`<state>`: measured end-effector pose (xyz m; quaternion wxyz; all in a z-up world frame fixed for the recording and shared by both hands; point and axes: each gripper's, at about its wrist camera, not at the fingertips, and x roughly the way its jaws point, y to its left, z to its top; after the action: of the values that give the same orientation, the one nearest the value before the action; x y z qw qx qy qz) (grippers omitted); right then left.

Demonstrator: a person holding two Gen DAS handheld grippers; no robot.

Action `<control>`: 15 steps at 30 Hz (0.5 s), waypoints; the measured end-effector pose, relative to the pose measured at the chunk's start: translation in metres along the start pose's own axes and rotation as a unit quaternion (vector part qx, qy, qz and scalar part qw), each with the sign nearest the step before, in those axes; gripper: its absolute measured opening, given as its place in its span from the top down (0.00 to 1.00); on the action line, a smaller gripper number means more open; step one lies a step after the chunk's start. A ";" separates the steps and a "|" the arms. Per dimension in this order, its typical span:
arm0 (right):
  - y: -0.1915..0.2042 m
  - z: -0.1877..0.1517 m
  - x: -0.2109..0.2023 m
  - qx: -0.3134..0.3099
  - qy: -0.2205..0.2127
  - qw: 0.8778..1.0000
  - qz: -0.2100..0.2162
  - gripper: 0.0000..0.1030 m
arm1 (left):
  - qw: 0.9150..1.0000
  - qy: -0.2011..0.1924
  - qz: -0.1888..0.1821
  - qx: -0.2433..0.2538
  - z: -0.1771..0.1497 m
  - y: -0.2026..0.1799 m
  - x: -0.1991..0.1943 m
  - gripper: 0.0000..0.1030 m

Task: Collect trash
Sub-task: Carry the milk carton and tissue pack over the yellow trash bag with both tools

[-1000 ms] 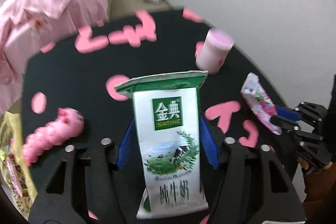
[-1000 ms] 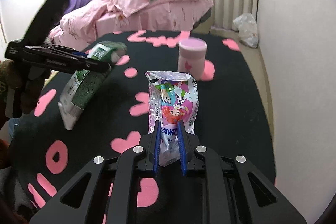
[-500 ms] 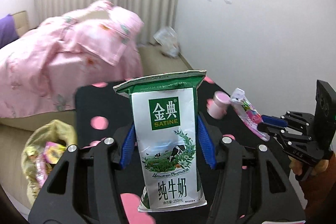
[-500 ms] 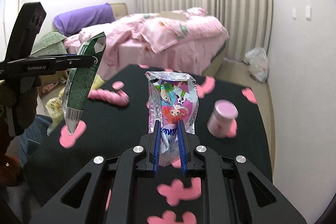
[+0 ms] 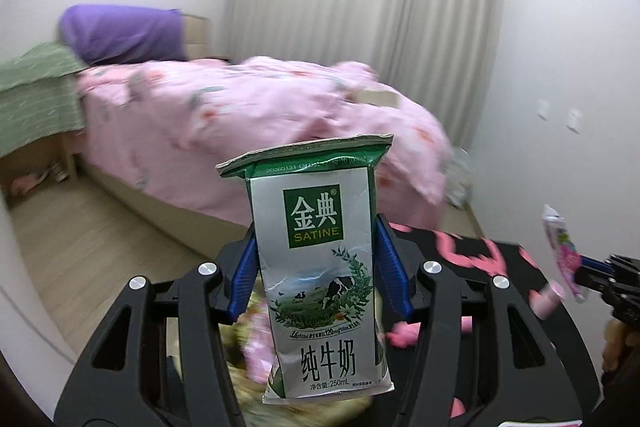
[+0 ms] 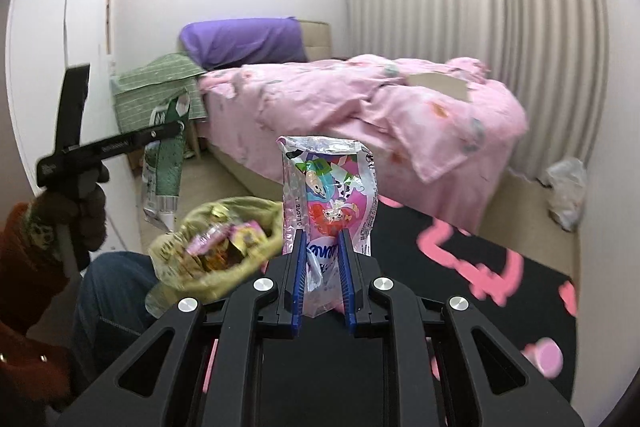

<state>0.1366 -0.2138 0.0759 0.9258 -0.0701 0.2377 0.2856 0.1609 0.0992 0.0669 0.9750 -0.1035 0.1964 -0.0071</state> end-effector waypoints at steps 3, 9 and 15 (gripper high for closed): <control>0.011 0.016 0.039 -0.002 0.015 1.000 0.025 0.84 | 0.998 -0.009 0.027 -0.051 -0.008 0.037 0.023 0.50; 0.024 0.031 0.108 -0.003 0.044 0.998 0.038 0.84 | 0.995 0.026 0.001 -0.095 -0.036 0.056 0.086 0.50; 0.030 0.033 0.164 -0.006 0.083 0.994 0.064 0.84 | 0.985 0.164 0.009 -0.051 -0.092 0.051 0.129 0.51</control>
<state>0.2512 -0.0988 0.0260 0.8822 -0.0839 0.3162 0.3387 0.2430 0.1242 -0.0760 0.9230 -0.1485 0.3549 -0.0056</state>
